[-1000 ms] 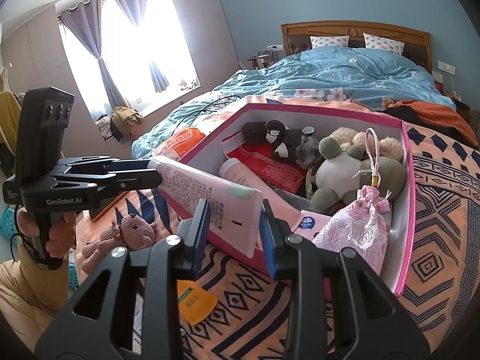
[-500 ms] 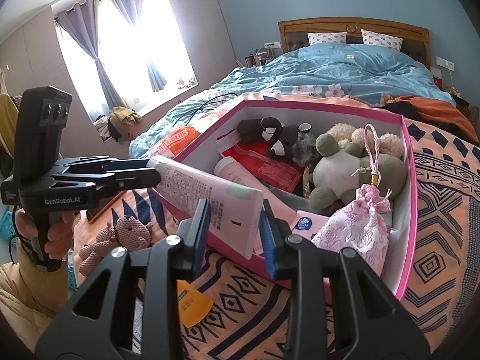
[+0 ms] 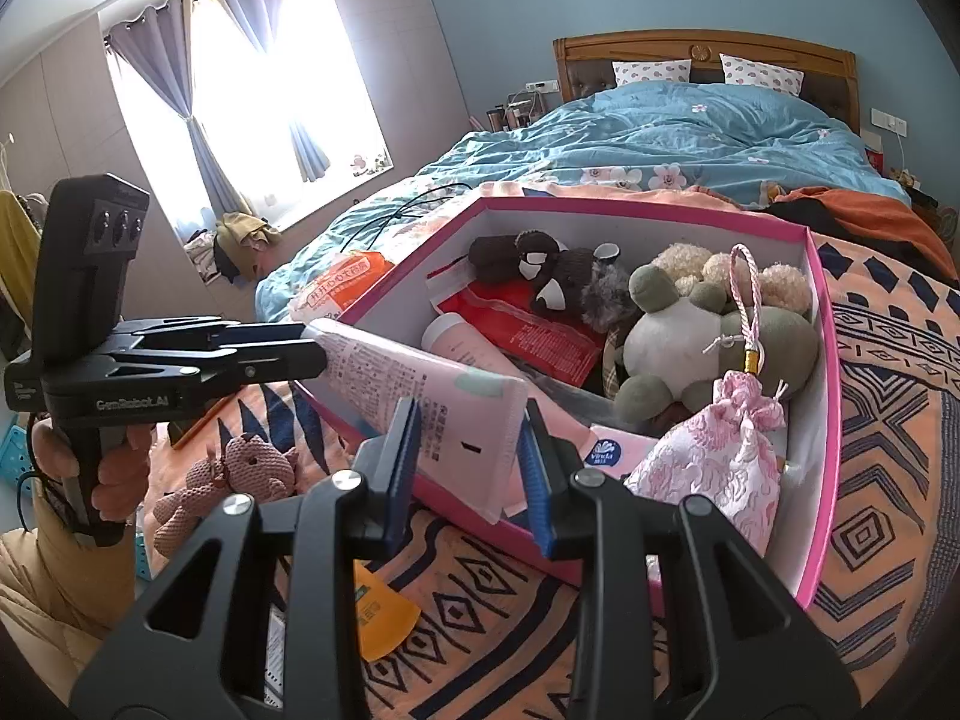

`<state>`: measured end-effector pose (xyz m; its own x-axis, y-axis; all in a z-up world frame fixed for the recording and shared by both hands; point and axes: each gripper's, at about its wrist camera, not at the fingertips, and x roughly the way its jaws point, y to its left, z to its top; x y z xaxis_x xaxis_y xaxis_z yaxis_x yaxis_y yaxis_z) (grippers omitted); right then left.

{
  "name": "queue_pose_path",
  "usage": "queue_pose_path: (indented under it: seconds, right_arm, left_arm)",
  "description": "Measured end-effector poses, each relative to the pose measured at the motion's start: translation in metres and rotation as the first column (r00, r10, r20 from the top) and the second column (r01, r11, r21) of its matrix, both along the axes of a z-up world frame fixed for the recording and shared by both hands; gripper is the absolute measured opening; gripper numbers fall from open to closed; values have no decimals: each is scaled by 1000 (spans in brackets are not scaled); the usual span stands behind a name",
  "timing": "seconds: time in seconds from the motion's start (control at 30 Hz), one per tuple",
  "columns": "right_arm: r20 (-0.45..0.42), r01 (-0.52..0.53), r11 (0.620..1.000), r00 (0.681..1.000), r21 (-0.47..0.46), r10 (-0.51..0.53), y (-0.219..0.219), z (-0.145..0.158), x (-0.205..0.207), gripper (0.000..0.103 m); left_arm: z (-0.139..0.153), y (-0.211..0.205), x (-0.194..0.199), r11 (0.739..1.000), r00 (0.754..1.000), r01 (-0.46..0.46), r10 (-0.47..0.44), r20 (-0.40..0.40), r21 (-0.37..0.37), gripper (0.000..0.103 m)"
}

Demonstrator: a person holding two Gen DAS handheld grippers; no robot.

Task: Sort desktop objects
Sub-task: 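Carry the white-and-pink tube over the magenta box with the left gripper, then lower the white-and-pink tube into the box and open the left gripper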

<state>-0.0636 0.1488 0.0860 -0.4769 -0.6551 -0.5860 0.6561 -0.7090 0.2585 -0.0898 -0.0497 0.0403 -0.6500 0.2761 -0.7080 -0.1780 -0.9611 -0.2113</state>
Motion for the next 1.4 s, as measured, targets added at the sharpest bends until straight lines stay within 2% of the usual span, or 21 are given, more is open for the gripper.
queue_pose_path:
  seconds: [0.33,0.93,1.07,1.4]
  right_arm:
    - [11,-11,1000,1000,10,11,-5,-4,-7,35]
    - [70,-32,998,997,50,28,-17,-24,-21,35]
    - [66,-20,997,998,77,15,-21,-27,-23,34]
    - [22,11,991,1000,135,-15,-25,-28,-21,34]
  left_arm:
    - [-6,-1,-4,1000,1000,-15,15,26,-4,37]
    - [-18,4,-8,997,998,-38,41,52,-71,37]
    - [-17,8,-7,995,998,-44,48,43,-92,37]
    - [-11,3,9,998,1000,-29,28,-6,-64,39]
